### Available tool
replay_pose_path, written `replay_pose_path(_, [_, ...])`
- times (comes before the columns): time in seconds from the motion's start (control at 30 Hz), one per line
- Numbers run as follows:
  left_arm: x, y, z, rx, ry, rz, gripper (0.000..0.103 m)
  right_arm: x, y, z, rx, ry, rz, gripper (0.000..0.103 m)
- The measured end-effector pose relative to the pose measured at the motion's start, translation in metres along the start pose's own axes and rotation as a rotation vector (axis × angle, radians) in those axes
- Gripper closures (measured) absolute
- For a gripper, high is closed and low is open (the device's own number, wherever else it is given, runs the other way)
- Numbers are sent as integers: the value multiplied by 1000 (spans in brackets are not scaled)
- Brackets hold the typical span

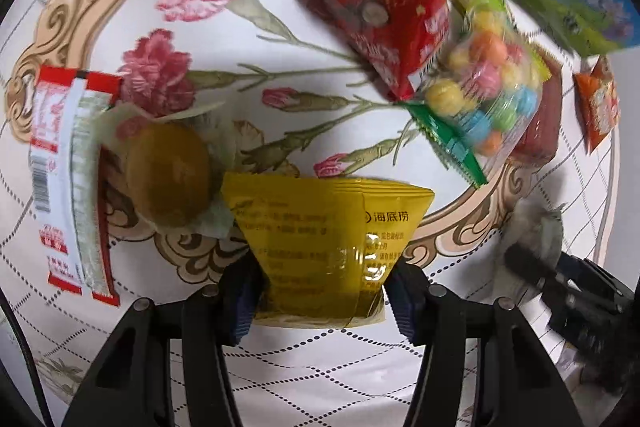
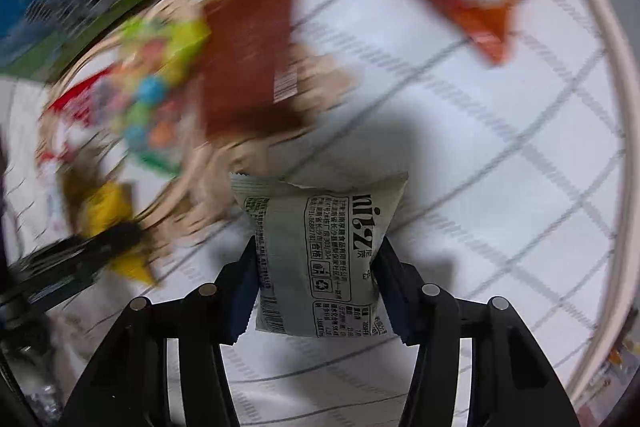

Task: Organize snacks
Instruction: 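Grasp the yellow packet with left tool while right tool grasps the grey wrapped packet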

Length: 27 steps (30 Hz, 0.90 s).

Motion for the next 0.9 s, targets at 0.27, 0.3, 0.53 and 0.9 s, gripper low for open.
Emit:
replay_pose_path(0.27, [-13,-24,17,-72,1,51,46,2,13,17,-1,49,-16,42])
replay_pose_path(0.3, [-13,-28,17,-78,-4,54,46,2,14,17,2,49,-17,41])
replay_pose_path(0.53, [10,-58,22,-120,-59,75,53,10,34,25,52,49,-40,41])
replay_pose_path(0.9, [27,-69,-3,-127,-83,85,59,24,62,37,111,11,-98,50])
Point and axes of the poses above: each gripper's, at about its wrist camera, not at the fingertips, and z roughly the way its jaws point, y to its left, x to its underside, the point moved 1 cm from there along z, roughly the way its jaws point, and after that the axes turned 7 degrees about -x, right-handed, at the moved point
